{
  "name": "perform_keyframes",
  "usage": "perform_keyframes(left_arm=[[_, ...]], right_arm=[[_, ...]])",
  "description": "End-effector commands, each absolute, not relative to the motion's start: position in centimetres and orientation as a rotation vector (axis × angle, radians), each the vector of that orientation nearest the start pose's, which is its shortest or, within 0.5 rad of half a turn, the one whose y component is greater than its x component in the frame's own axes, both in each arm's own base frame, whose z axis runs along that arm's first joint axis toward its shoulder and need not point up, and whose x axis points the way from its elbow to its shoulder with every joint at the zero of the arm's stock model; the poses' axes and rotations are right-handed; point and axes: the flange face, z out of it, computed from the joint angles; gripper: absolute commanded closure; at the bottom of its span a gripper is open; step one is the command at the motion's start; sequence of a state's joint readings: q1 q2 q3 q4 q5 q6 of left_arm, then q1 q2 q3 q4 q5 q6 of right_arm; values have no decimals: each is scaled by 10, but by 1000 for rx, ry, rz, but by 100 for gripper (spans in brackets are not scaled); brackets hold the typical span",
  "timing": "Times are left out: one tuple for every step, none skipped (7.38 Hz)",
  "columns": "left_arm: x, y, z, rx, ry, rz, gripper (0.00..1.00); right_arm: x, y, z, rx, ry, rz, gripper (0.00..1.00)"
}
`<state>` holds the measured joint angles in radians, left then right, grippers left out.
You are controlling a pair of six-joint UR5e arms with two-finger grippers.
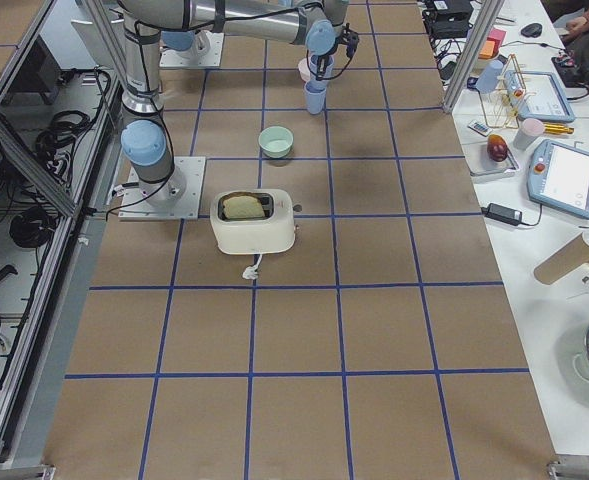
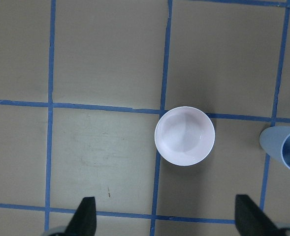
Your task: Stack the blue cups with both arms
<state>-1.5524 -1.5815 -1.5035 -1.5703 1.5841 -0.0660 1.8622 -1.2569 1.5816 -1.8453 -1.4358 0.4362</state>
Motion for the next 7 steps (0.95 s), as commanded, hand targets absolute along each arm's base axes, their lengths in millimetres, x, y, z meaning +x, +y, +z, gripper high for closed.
perform_keyframes(left_arm=[[-122, -502, 517, -133, 3122, -97, 0], [-122, -502, 517, -133, 3122, -99, 0], [-122, -502, 516, -133, 3122, -97, 0], [-122, -502, 516, -133, 3122, -96, 0], [-122, -502, 516, -133, 3122, -96, 0], [-122, -502, 519, -133, 3122, -104, 0], [-122, -502, 520, -133, 3122, -106, 0]], right_arm=[[312, -530, 336, 224, 3022, 147, 90], [313, -533, 329, 227, 3025, 164, 67], [314, -534, 329, 226, 3023, 151, 53], [314, -535, 330, 224, 3021, 150, 37], [313, -536, 331, 225, 3018, 144, 26], [313, -536, 334, 227, 3019, 131, 23], [310, -539, 342, 231, 3025, 84, 13]])
